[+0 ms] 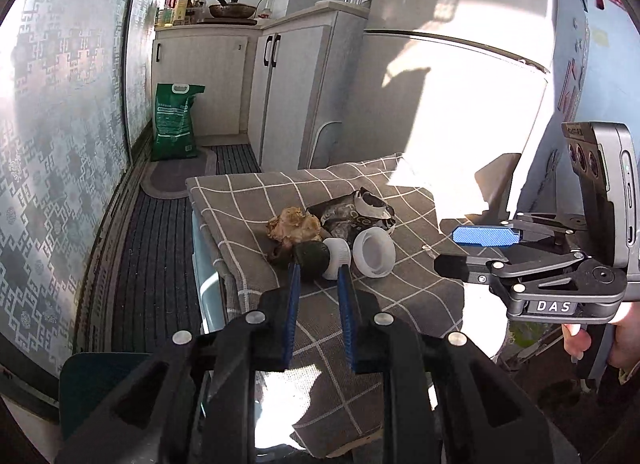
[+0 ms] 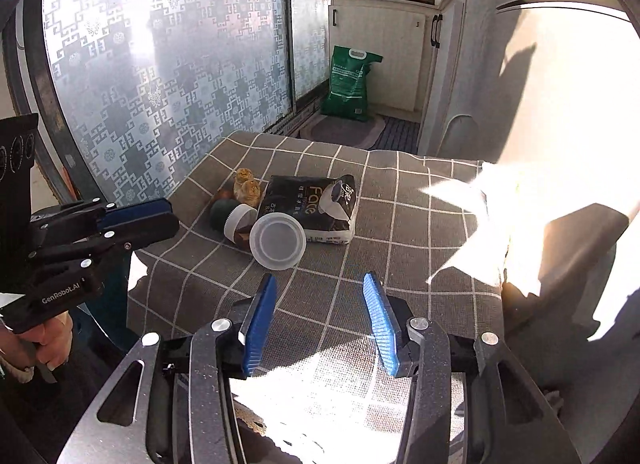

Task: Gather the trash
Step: 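Return to the table and grasp the clear cup lid with the right gripper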

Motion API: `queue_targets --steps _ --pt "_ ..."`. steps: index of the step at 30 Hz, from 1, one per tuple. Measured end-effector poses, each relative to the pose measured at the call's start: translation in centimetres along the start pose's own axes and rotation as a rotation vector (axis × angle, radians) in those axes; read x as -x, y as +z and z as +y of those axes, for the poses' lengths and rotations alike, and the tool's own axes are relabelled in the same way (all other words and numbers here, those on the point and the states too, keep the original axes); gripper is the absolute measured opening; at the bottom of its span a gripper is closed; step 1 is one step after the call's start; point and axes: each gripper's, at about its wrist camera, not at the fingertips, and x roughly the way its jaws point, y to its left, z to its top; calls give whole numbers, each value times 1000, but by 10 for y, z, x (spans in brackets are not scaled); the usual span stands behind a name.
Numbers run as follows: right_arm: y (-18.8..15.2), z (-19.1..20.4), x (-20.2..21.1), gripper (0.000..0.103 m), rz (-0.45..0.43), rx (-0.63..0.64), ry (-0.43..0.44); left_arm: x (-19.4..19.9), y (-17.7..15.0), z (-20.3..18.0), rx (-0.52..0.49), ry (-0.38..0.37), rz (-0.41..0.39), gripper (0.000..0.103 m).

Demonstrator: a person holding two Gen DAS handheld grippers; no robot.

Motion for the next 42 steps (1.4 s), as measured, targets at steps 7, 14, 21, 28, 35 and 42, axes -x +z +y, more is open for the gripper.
queue_targets --steps 7,14,21,28,35,42 --pt "-7 -13 3 46 -8 -25 39 -33 4 3 50 41 66 21" --pt "-8 -15 -2 46 4 -30 85 -46 6 6 58 40 73 35" --pt "-4 -15 -11 46 21 -35 103 -55 9 8 62 5 86 39" --pt "-2 -21 -21 46 33 -62 127 -62 13 4 30 -38 91 50" --pt "0 -16 -28 46 39 -47 119 -58 14 15 66 -43 82 27" --pt "3 -1 -32 54 34 5 79 -46 13 15 64 -40 61 27"
